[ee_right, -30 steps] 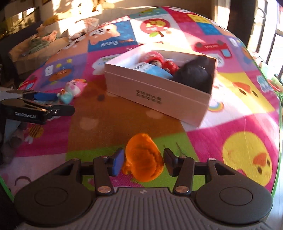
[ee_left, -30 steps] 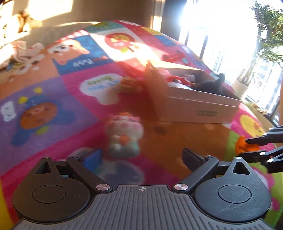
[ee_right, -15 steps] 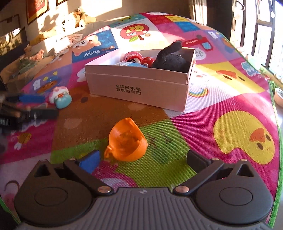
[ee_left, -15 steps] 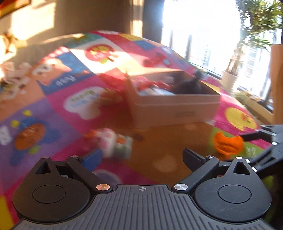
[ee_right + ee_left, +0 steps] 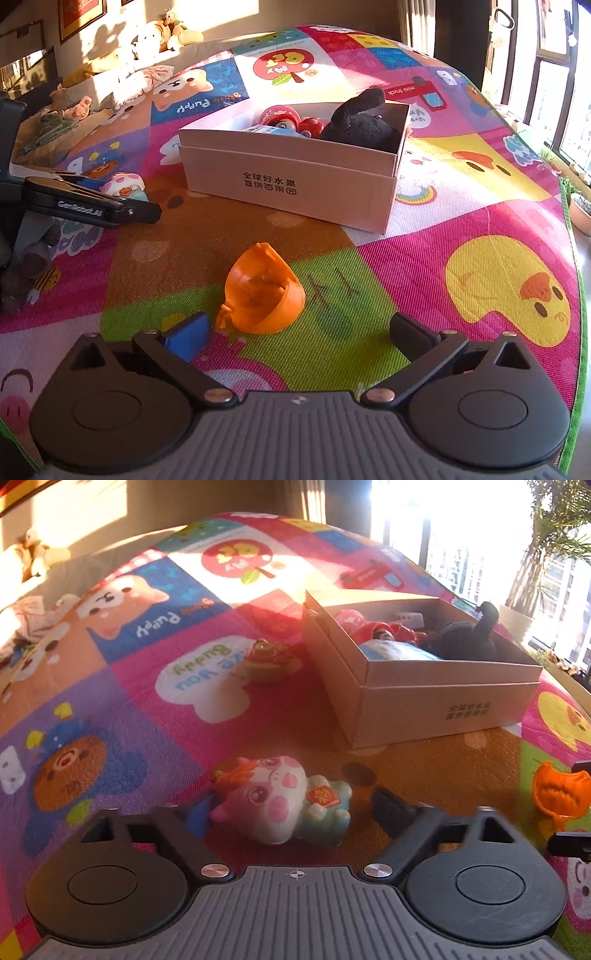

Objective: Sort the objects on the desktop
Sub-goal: 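Set the pumpkin toy down on the mat and open the right gripper, then grasp the pink pig figurine with the left gripper while the right gripper regrasps the pumpkin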

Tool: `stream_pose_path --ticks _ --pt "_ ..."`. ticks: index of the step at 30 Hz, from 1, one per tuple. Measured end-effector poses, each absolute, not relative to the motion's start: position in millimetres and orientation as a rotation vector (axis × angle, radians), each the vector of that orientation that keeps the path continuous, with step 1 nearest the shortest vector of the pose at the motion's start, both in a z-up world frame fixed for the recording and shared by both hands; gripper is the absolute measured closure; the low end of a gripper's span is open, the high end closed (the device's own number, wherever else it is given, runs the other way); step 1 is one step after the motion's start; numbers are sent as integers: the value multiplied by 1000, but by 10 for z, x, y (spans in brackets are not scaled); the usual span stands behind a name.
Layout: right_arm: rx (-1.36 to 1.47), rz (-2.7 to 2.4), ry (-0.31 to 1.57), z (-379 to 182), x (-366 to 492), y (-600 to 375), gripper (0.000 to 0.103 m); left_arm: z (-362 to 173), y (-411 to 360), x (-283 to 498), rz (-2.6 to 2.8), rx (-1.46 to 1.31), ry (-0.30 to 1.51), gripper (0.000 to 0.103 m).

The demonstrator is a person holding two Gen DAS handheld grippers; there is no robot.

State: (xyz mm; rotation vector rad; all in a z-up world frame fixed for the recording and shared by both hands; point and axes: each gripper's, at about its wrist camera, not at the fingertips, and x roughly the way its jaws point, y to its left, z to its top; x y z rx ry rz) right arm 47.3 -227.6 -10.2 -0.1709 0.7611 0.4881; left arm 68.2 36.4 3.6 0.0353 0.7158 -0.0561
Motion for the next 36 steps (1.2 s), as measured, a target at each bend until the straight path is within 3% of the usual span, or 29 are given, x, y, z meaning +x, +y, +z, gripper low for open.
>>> stream_pose_path --ticks 1,2,10,14,21,24,26,30,32,36 --pt "-171 488 761 -101 472 -2278 0 53 363 654 -60 35 714 30" --pt "-171 487 760 -100 470 -2278 0 73 371 613 -69 21 711 31" --pt "-263 527 708 -82 328 -2141 0 108 223 -39 -166 -14 725 29" --pt "-280 544 707 -77 318 -2087 0 49 127 -217 -215 34 720 8" --pt "-270 537 709 -76 317 -2086 0 58 164 -167 -204 11 712 9" --pt "-262 541 706 -69 331 -2083 1 61 190 -126 -191 0 716 17" --pt "-236 554 713 -60 354 -2085 14 72 173 -120 -194 12 716 24" --pt "-212 561 714 -41 377 -2061 27 81 139 -145 -196 31 725 24" --pt "-209 561 711 -26 377 -2064 43 83 138 -173 -189 31 729 24" --pt "-190 564 721 21 395 -2088 59 93 97 -221 -184 37 732 24"
